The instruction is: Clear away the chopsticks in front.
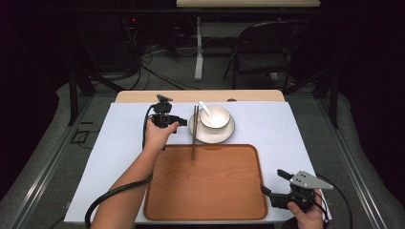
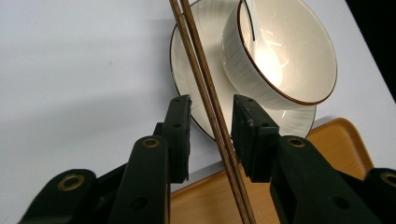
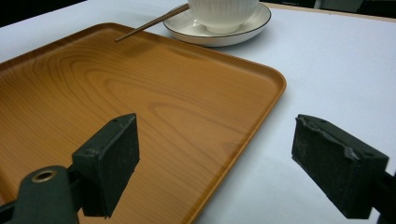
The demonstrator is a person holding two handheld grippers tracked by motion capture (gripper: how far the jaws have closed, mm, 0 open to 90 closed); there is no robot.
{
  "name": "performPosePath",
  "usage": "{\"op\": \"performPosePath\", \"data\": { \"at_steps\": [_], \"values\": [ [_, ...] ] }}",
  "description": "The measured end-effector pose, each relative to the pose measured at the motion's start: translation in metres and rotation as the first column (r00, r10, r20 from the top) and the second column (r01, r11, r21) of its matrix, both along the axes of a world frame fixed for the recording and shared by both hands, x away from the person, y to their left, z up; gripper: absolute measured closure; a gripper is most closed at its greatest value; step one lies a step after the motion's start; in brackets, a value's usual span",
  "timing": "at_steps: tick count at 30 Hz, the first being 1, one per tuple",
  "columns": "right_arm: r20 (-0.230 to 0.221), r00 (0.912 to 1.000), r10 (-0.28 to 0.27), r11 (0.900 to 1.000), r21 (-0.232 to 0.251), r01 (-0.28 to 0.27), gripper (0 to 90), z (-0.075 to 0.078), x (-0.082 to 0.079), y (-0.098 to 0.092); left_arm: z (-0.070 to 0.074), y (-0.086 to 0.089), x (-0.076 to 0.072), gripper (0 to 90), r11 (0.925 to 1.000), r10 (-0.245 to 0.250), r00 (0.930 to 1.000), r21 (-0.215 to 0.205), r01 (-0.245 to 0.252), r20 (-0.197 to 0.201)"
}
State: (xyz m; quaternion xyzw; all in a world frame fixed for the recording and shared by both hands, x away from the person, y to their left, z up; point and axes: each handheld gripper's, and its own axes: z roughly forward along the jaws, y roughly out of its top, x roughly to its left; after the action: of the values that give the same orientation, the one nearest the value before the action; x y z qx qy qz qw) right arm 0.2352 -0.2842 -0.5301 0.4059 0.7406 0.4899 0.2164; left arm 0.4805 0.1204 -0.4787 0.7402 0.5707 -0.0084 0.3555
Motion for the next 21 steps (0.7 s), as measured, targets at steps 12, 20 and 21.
{"op": "performPosePath", "data": {
  "at_steps": [12, 20, 21],
  "values": [
    [0.001, 1.0, 0.004, 1.0, 0.005, -0.004, 14.7, 0.0, 0.0, -0.001, -0.017, -0.021, 0.016, 76.3, 0.9995, 0.031, 0.9981, 0.011, -0.031, -0.053],
    [0.003, 1.0, 0.005, 1.0, 0.009, -0.005, 14.7, 0.0, 0.0, -0.001, -0.023, -0.032, 0.021, 78.0, 0.9988, 0.033, 0.9967, 0.038, -0.03, -0.075],
    [0.003, 1.0, 0.005, 1.0, 0.009, -0.005, 14.7, 0.0, 0.0, -0.001, -0.025, -0.032, 0.023, 78.9, 0.9978, 0.044, 0.9957, 0.053, -0.04, -0.082]
  ]
}}
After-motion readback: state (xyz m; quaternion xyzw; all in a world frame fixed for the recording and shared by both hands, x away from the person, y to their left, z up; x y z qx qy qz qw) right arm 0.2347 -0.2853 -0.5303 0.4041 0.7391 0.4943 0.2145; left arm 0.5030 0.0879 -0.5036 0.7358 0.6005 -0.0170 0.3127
